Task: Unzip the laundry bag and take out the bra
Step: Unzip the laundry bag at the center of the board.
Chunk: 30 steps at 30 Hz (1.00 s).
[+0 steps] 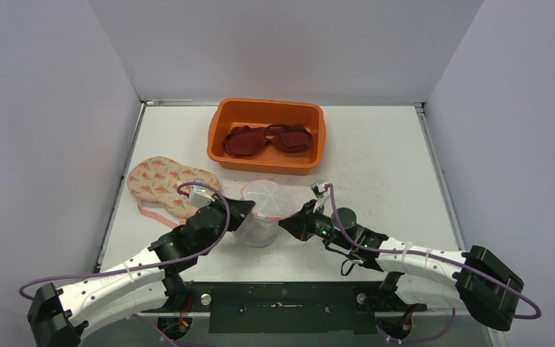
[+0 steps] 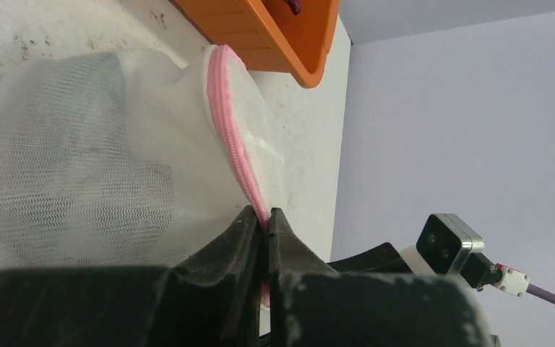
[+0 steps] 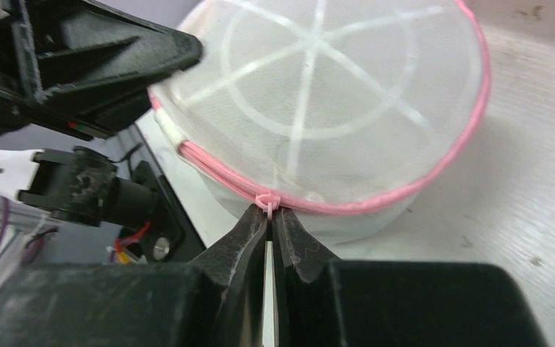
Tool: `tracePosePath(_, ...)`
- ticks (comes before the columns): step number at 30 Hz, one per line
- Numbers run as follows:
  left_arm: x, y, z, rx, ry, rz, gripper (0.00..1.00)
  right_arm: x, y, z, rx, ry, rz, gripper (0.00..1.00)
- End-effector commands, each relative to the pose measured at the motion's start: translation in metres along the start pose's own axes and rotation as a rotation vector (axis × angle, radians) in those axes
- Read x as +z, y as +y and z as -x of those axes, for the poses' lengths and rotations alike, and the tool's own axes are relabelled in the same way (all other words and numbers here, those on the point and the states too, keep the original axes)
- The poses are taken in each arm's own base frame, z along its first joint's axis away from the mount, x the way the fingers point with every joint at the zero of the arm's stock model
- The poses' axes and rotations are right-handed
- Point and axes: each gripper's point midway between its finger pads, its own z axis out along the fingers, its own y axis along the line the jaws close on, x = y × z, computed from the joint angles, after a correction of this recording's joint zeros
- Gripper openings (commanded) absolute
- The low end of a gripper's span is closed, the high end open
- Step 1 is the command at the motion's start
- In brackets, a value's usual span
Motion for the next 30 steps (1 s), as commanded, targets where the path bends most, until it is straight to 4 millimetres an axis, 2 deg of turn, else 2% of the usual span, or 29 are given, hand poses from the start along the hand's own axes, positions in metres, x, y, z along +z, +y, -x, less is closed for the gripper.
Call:
tracePosePath(1,0.002,-0.023,0.001,0.014,0.031,-0.097,0.00,-0.019,-0.043,-0.006,-0.106,0.023,-0.197,0.05)
tracePosePath(7,0.015,-0.033,-0.003,0.039,0.107,-0.148,0.00,-0.037,-0.053,-0.008,-0.133,0.020,-0.247,0.05)
tracePosePath(9,0.020,-0.040,-0.008,0.061,0.138,-0.181,0.00,-0.039,-0.046,-0.003,-0.142,0.003,-0.225,0.05)
tracePosePath(16,0.033,-0.090,-0.012,0.231,0.246,-0.345,0.00,-0.042,-0.013,0.022,-0.196,-0.061,-0.164,0.05)
tracePosePath(19,0.038,-0.112,-0.011,0.312,0.291,-0.417,0.00,-0.039,0.000,0.027,-0.222,-0.067,-0.141,0.05)
tracePosePath(21,0.043,-0.117,-0.010,0.353,0.319,-0.435,0.00,-0.035,0.008,0.028,-0.243,-0.065,-0.136,0.05)
tracePosePath(23,0.049,-0.113,-0.011,0.373,0.338,-0.429,0.00,-0.030,0.013,0.025,-0.266,-0.057,-0.132,0.05)
tracePosePath(30,0.058,-0.051,-0.016,0.345,0.326,-0.313,0.00,-0.012,0.011,-0.002,-0.263,-0.009,-0.143,0.05)
